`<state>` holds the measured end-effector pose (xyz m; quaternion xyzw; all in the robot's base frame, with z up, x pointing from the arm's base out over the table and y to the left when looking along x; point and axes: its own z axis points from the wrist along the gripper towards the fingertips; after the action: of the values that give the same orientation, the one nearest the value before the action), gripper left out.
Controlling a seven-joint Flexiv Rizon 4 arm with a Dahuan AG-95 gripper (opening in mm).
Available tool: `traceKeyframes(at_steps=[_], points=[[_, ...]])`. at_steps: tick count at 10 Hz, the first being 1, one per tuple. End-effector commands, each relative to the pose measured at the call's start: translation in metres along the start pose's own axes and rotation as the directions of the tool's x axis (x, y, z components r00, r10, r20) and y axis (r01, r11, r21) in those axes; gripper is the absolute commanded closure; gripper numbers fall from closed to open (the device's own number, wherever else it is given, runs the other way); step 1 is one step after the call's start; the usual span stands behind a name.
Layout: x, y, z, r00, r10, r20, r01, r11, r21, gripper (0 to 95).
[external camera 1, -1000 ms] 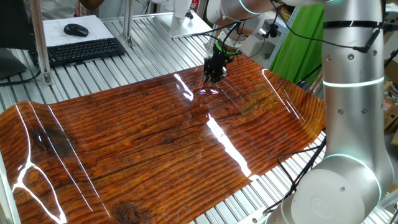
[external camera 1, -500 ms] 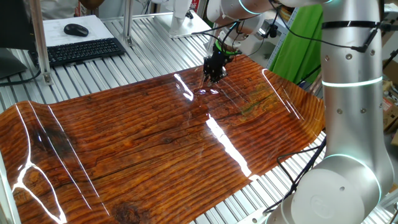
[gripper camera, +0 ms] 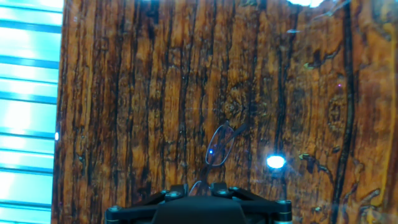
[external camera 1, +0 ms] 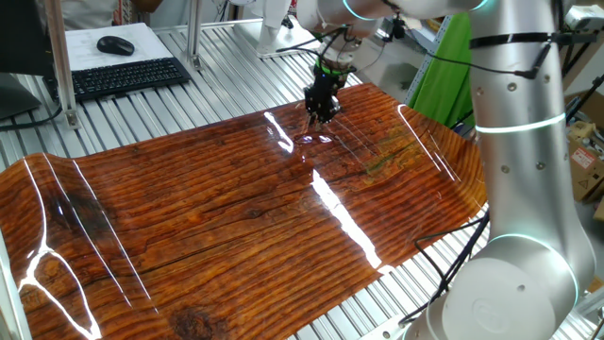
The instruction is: Unfold the leg of the glasses (with one hand)
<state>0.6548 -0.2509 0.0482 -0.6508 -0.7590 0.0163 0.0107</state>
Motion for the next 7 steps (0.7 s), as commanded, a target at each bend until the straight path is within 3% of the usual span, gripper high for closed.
traceKeyframes(at_steps=[1, 5, 7], points=[[0.001, -0.001, 0.0, 1.0, 0.009, -0.025, -0.01, 0.999, -0.04, 76.0], [0.002, 0.0, 0.009, 1.0, 0.001, -0.016, -0.003, 0.997, -0.077, 76.0], [0.002, 0.0, 0.014, 1.0, 0.001, -0.014, -0.002, 0.997, -0.078, 76.0]])
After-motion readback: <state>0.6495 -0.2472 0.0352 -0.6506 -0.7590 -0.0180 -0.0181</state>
